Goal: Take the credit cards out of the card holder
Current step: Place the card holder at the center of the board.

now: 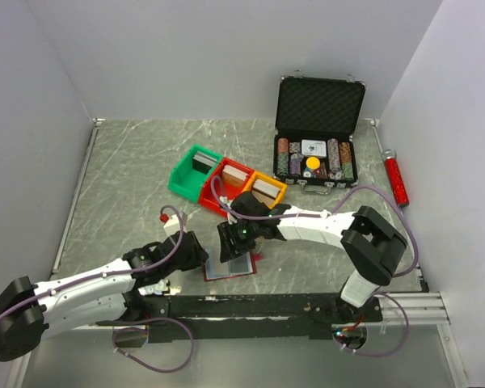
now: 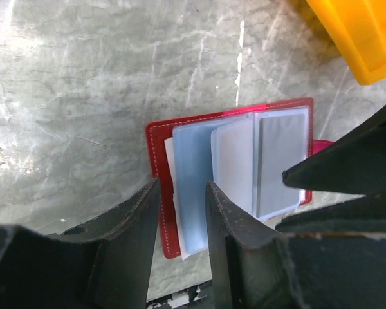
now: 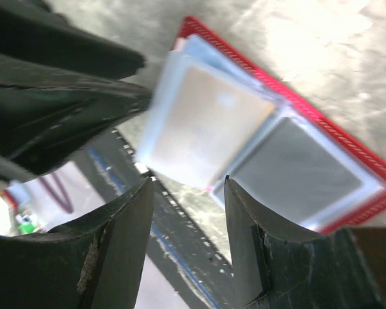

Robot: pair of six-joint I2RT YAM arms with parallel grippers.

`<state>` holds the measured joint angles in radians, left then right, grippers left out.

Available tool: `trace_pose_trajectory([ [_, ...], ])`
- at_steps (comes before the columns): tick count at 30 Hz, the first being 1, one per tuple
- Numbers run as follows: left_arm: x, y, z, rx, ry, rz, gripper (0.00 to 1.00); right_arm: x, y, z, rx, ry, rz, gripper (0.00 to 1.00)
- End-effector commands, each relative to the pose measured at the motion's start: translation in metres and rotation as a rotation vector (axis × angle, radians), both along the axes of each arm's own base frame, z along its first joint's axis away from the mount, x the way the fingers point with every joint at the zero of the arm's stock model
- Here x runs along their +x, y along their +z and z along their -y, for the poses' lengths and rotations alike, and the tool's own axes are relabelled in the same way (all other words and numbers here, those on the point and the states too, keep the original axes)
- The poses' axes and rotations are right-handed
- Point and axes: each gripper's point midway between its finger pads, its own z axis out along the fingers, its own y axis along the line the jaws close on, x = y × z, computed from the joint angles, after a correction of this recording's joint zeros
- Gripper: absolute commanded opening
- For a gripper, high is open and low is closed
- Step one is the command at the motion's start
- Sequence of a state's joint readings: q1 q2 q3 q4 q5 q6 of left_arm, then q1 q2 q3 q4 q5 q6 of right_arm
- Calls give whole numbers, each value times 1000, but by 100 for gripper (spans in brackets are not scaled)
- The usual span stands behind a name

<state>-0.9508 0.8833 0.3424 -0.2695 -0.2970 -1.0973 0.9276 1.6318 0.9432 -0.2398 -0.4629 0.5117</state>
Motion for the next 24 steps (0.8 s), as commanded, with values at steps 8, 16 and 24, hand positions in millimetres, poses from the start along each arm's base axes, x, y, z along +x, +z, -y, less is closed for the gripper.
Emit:
trace_pose_trajectory([
  [8,6,2,-16,11,98,17,38,23,-2,-4,-121,-20,137,58],
  [16,8,25,-6,-89,65,79,37,25,4,-15,-127,1,175,59],
  [24,5,18,25,-184,-33,59,20,23,3,-15,-126,-3,171,58],
])
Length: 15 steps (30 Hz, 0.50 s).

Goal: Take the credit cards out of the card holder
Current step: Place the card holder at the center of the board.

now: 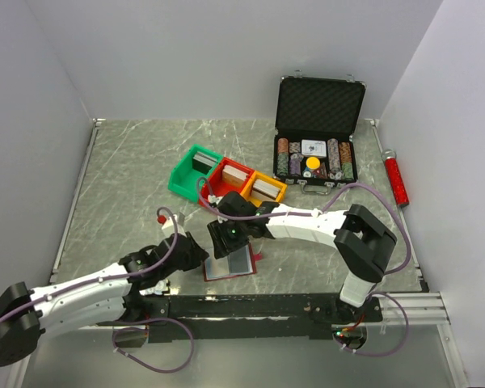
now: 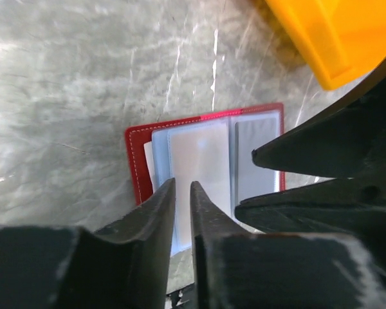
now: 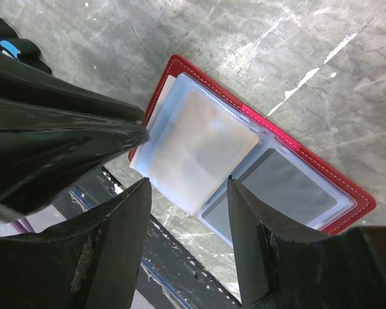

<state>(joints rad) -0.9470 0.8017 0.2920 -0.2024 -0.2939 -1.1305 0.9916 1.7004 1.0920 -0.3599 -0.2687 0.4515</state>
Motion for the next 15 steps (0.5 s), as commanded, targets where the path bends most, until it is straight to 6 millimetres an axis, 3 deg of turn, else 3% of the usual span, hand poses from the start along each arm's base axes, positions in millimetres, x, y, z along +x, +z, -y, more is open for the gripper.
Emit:
trace_pose_trajectory([
  [1,1,5,22,-82,-62,17,19,3,3,-2,-1,-4,23,59],
  [9,0,-14,17,-35,-42,-21,6,2,-2,2,-19,-7,26,60],
  [15,-4,-35,5,13,3,-73,1,11,-8,4,-72,-28,64,69],
])
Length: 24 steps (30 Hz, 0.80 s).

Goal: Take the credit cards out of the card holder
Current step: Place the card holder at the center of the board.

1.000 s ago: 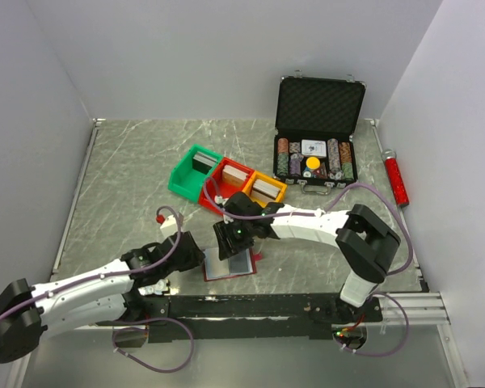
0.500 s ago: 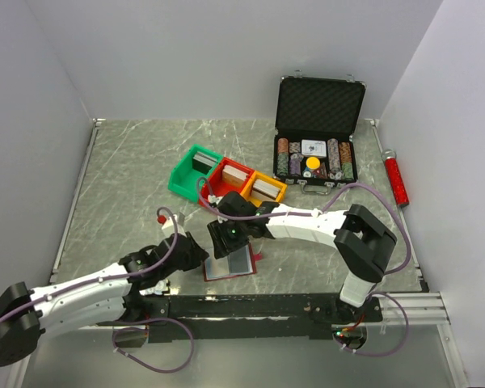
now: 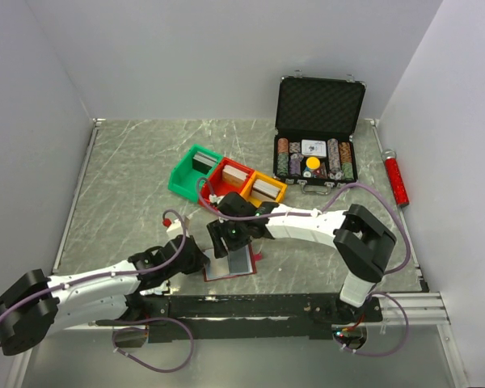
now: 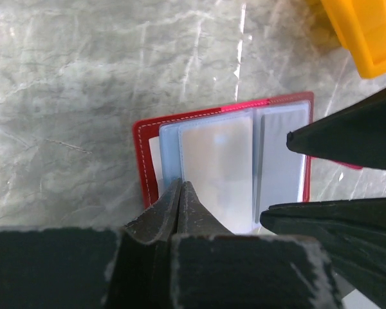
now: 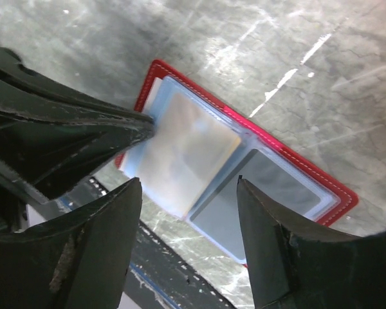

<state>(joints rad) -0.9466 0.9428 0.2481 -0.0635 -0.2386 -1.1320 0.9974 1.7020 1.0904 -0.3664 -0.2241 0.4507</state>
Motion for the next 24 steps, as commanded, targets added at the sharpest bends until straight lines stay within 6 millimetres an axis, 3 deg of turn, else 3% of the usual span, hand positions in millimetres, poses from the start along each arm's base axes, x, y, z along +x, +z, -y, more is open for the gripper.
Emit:
trace_pose_trajectory([
  [1,1,-9,-5,1,49,-18,1,7,-5,0,-51,-9,40,69],
  [16,-4,-10,-14,-27,77,-19,1,3,-18,-13,-118,-17,64,71],
  [24,-6,-13,-15,-27,79,-29,1,2,-40,-11,-247,-13,106,71],
])
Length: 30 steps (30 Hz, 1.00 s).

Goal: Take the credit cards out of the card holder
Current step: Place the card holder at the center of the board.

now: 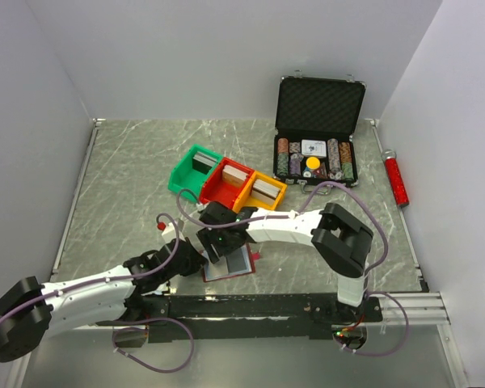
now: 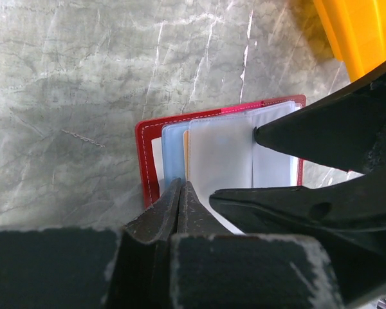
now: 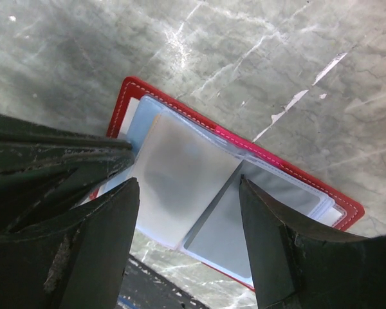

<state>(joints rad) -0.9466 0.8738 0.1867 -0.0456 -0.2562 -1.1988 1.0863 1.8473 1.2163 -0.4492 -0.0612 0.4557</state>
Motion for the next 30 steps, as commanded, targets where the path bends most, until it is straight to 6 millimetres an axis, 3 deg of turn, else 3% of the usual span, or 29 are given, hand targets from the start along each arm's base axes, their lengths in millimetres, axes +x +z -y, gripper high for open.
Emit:
trace_pose_trajectory([
  [1,-4,-10,-9,27,21,-26,1,2,-16,5,-110,-15,42,70],
  [10,-4,-6,-11,21,25,-10,1,4,-38,29,-242,-42,55,63],
  [16,-3,-6,-13,18,38,-8,1,3,-36,38,-256,-52,66,61],
  [30,1,-8,-14,53,48,-8,1,-3,-26,60,-254,-75,84,34],
])
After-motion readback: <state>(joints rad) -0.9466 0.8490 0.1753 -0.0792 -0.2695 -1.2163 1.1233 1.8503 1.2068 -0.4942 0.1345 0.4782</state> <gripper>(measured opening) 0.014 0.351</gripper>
